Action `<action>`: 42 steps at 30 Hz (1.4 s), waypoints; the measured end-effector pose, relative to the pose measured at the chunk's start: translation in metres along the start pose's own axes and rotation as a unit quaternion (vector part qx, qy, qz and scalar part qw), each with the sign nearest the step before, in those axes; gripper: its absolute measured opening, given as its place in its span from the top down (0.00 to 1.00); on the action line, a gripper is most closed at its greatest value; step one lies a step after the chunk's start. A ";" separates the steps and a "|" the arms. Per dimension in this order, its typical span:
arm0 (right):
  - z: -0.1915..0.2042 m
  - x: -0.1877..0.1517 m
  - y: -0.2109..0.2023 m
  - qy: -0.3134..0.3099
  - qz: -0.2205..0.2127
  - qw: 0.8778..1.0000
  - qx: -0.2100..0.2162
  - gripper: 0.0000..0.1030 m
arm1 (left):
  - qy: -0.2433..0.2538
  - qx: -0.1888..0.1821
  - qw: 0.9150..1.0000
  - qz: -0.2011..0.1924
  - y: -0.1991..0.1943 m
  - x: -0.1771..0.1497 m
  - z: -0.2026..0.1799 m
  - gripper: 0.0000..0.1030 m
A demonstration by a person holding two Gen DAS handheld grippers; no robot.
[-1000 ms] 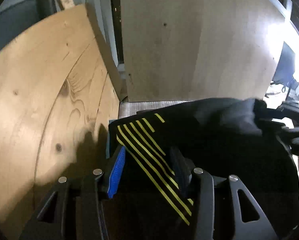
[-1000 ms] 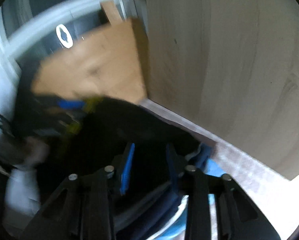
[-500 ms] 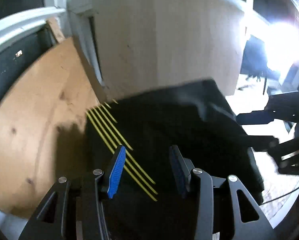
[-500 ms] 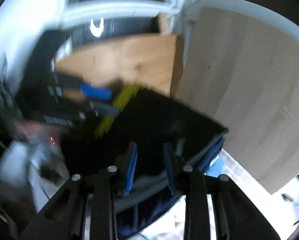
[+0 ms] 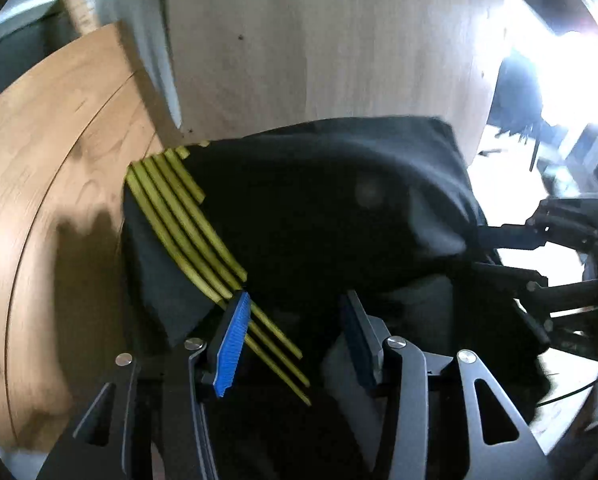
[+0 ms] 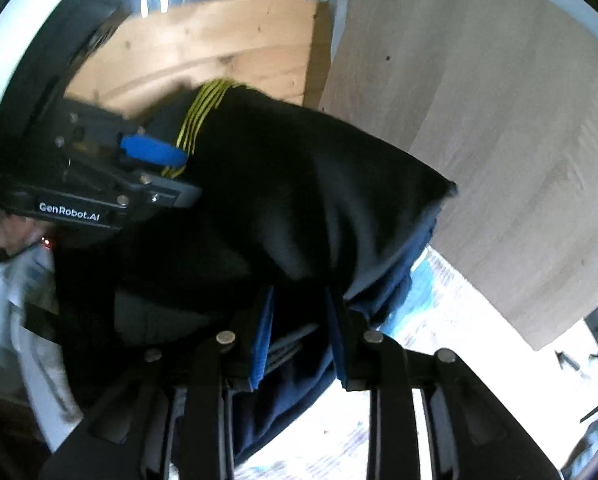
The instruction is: Fold clothes
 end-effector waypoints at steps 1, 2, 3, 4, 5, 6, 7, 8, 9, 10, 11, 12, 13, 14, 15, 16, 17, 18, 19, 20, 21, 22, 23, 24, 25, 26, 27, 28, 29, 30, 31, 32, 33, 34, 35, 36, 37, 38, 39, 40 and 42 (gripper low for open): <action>0.000 -0.004 -0.006 0.005 0.000 1.000 0.003 0.73 | -0.005 0.000 1.000 -0.003 -0.008 -0.009 -0.001 0.55; 0.002 -0.010 -0.011 0.002 0.004 1.000 0.000 0.68 | -0.010 0.000 1.000 -0.007 -0.016 -0.017 -0.001 0.53; 0.004 -0.017 -0.016 0.000 0.006 1.000 -0.005 0.64 | -0.011 0.000 1.000 -0.011 -0.024 -0.027 -0.005 0.53; 0.006 -0.024 -0.022 -0.001 0.007 1.000 -0.007 0.63 | -0.013 0.001 1.000 -0.015 -0.033 -0.037 -0.008 0.51; 0.005 -0.034 -0.029 0.004 0.007 1.000 -0.003 0.60 | -0.015 0.002 1.000 -0.019 -0.041 -0.046 -0.011 0.49; 0.005 -0.045 -0.036 0.011 0.006 1.000 0.005 0.59 | -0.022 0.008 0.999 -0.022 -0.049 -0.053 -0.014 0.44; 0.005 -0.056 -0.043 0.019 0.006 1.000 0.012 0.58 | -0.029 0.015 0.999 -0.024 -0.057 -0.060 -0.017 0.41; 0.003 -0.067 -0.051 0.030 0.006 0.999 0.015 0.56 | -0.035 0.022 0.999 -0.027 -0.065 -0.067 -0.021 0.39; 0.001 -0.079 -0.059 0.042 0.006 0.999 0.016 0.53 | -0.042 0.028 0.998 -0.030 -0.073 -0.074 -0.024 0.39; -0.001 -0.091 -0.067 0.054 0.005 0.998 0.018 0.53 | -0.048 0.031 0.998 -0.036 -0.082 -0.080 -0.030 0.36; -0.004 -0.100 -0.073 0.065 0.004 0.998 0.022 0.52 | -0.054 0.034 0.997 -0.043 -0.091 -0.085 -0.036 0.31; -0.005 -0.109 -0.080 0.075 0.001 0.997 0.026 0.51 | -0.059 0.046 0.996 -0.050 -0.098 -0.090 -0.041 0.28; -0.007 -0.118 -0.087 0.083 -0.001 0.996 0.028 0.50 | -0.065 0.057 0.995 -0.058 -0.104 -0.095 -0.047 0.26; -0.010 -0.128 -0.094 0.091 -0.004 0.995 0.028 0.49 | -0.070 0.069 0.993 -0.065 -0.111 -0.100 -0.052 0.26; -0.013 -0.139 -0.102 0.099 -0.006 0.995 0.028 0.47 | -0.075 0.080 0.991 -0.072 -0.118 -0.105 -0.058 0.25; -0.016 -0.149 -0.108 0.105 -0.007 0.994 0.028 0.46 | -0.083 0.086 0.990 -0.073 -0.121 -0.112 -0.065 0.25; -0.019 -0.156 -0.112 0.111 -0.008 0.993 0.029 0.44 | -0.094 0.089 0.989 -0.072 -0.125 -0.119 -0.073 0.25; -0.021 -0.164 -0.117 0.117 -0.008 0.993 0.029 0.43 | -0.106 0.093 0.988 -0.070 -0.129 -0.127 -0.081 0.24; -0.024 -0.173 -0.121 0.123 -0.008 0.992 0.030 0.42 | -0.117 0.096 0.986 -0.069 -0.132 -0.135 -0.089 0.24; -0.026 -0.182 -0.126 0.127 -0.007 0.991 0.030 0.42 | -0.127 0.097 0.985 -0.066 -0.132 -0.142 -0.098 0.24; -0.030 -0.192 -0.131 0.130 -0.007 0.991 0.030 0.42 | -0.133 0.099 0.984 -0.062 -0.131 -0.148 -0.109 0.24; -0.034 -0.201 -0.135 0.132 -0.006 0.991 0.028 0.41 | -0.139 0.101 0.983 -0.057 -0.130 -0.154 -0.119 0.24; -0.036 -0.210 -0.139 0.132 -0.005 0.991 0.026 0.41 | -0.146 0.104 0.982 -0.053 -0.129 -0.160 -0.129 0.24; -0.042 -0.220 -0.145 0.132 -0.004 0.991 0.022 0.41 | -0.153 0.108 0.981 -0.048 -0.131 -0.167 -0.141 0.24; -0.047 -0.229 -0.151 0.134 -0.002 0.991 0.018 0.41 | -0.160 0.112 0.980 -0.042 -0.133 -0.174 -0.152 0.24; -0.052 -0.239 -0.157 0.135 -0.001 0.991 0.015 0.41 | -0.163 0.117 0.979 -0.040 -0.133 -0.178 -0.164 0.24; -0.056 -0.249 -0.162 0.137 -0.001 0.991 0.014 0.41 | -0.166 0.122 0.978 -0.039 -0.134 -0.182 -0.176 0.24; -0.060 -0.258 -0.167 0.138 -0.002 0.990 0.015 0.41 | -0.169 0.126 0.977 -0.039 -0.134 -0.185 -0.187 0.24; -0.063 -0.267 -0.172 0.140 -0.003 0.990 0.017 0.41 | -0.171 0.130 0.976 -0.039 -0.135 -0.187 -0.197 0.24; -0.066 -0.276 -0.177 0.142 -0.003 0.990 0.020 0.41 | -0.173 0.134 0.975 -0.039 -0.136 -0.190 -0.207 0.24; -0.070 -0.285 -0.182 0.145 -0.004 0.989 0.023 0.41 | -0.175 0.138 0.974 -0.039 -0.137 -0.193 -0.216 0.24; -0.073 -0.294 -0.186 0.146 -0.005 0.989 0.026 0.41 | -0.176 0.138 0.974 -0.041 -0.137 -0.194 -0.226 0.24; -0.076 -0.301 -0.189 0.146 -0.006 0.989 0.028 0.41 | -0.178 0.136 0.974 -0.044 -0.137 -0.196 -0.237 0.24; -0.078 -0.307 -0.192 0.145 -0.006 0.989 0.027 0.41 | -0.180 0.133 0.974 -0.045 -0.137 -0.198 -0.245 0.24; -0.080 -0.312 -0.195 0.142 -0.007 0.990 0.024 0.41 | -0.181 0.132 0.974 -0.046 -0.138 -0.199 -0.252 0.24; -0.082 -0.317 -0.197 0.140 -0.008 0.990 0.022 0.41 | -0.182 0.131 0.973 -0.047 -0.139 -0.199 -0.260 0.24; -0.083 -0.320 -0.200 0.136 -0.009 0.990 0.021 0.41 | -0.185 0.133 0.973 -0.048 -0.141 -0.200 -0.265 0.24; -0.085 -0.324 -0.203 0.134 -0.010 0.991 0.021 0.41 | -0.187 0.137 0.971 -0.049 -0.143 -0.202 -0.271 0.24; -0.086 -0.327 -0.205 0.132 -0.012 0.991 0.022 0.41 | -0.190 0.141 0.970 -0.050 -0.145 -0.203 -0.277 0.24; -0.087 -0.330 -0.207 0.130 -0.013 0.991 0.023 0.41 | -0.193 0.143 0.969 -0.050 -0.146 -0.205 -0.280 0.24; -0.087 -0.334 -0.210 0.122 -0.015 0.992 0.027 0.41 | -0.203 0.144 0.967 -0.054 -0.149 -0.208 -0.288 0.23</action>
Point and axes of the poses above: each gripper's, at about its wrist camera, not at the fingertips, and y roughly the way its jaws point, z to its left, x to its top, the point moved 9 cm from there along y, roughly the way its jaws point, and after that the axes turned 5 degrees about z, right-handed, at the moved point
